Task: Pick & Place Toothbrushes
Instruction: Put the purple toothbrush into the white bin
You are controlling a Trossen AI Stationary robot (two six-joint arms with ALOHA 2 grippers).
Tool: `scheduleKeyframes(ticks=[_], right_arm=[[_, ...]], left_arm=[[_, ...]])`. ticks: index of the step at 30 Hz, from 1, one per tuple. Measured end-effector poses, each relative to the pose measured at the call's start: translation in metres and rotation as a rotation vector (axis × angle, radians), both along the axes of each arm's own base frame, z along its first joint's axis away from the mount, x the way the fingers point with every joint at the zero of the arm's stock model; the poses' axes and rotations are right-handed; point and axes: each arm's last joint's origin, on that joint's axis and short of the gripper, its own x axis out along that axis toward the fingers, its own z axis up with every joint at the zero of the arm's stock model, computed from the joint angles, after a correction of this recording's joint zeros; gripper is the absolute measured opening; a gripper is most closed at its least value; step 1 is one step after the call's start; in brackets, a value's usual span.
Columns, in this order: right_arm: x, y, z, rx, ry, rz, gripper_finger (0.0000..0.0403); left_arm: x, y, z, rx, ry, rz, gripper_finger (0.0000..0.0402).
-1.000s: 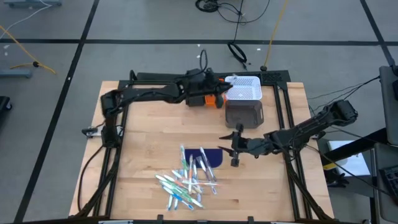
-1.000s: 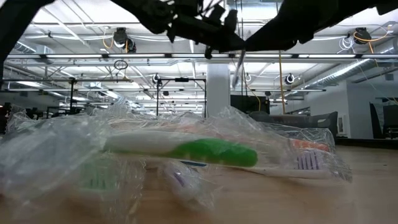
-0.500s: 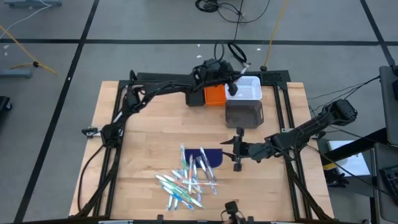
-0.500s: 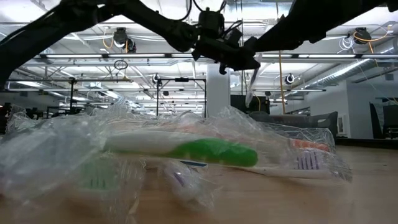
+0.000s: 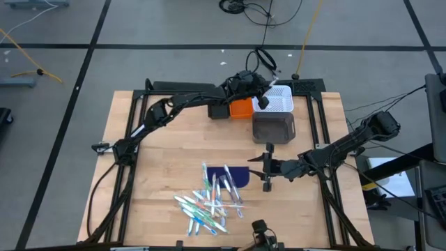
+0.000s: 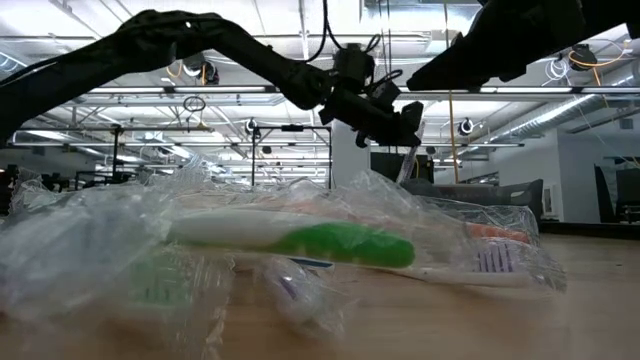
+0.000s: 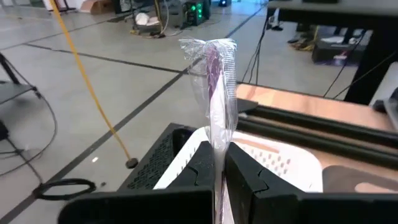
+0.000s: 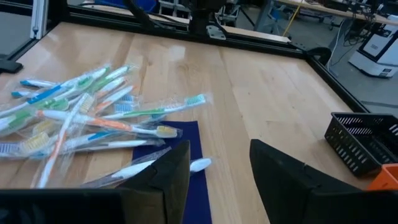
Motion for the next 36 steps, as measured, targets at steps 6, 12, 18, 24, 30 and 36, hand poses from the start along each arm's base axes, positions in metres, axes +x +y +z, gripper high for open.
scheduleKeyframes(ticks=[6, 12, 18, 24, 30, 36], right_arm=[[0.000, 0.000, 0.000, 0.000, 0.000, 0.000, 0.0157], [0.000, 0.000, 0.000, -0.002, 0.001, 0.000, 0.0157], [0.000, 0.000, 0.000, -0.005, 0.001, 0.002, 0.0157], [0.000, 0.000, 0.000, -0.005, 0.001, 0.002, 0.0156], [0.000, 0.000, 0.000, -0.005, 0.002, 0.001, 0.0155], [0.000, 0.000, 0.000, -0.005, 0.002, 0.001, 0.0155]], left_arm=[[-0.001, -0.001, -0.003, 0.009, 0.022, 0.011, 0.0012], [0.000, -0.003, -0.004, 0.032, 0.043, 0.002, 0.0044], [-0.001, -0.003, -0.008, 0.014, 0.084, 0.033, 0.0088], [-0.002, -0.002, -0.009, 0.008, 0.087, 0.054, 0.0157], [-0.001, -0.002, -0.007, -0.003, 0.056, 0.059, 0.0222], [-0.009, -0.007, 0.006, -0.029, 0.129, 0.056, 0.0243]])
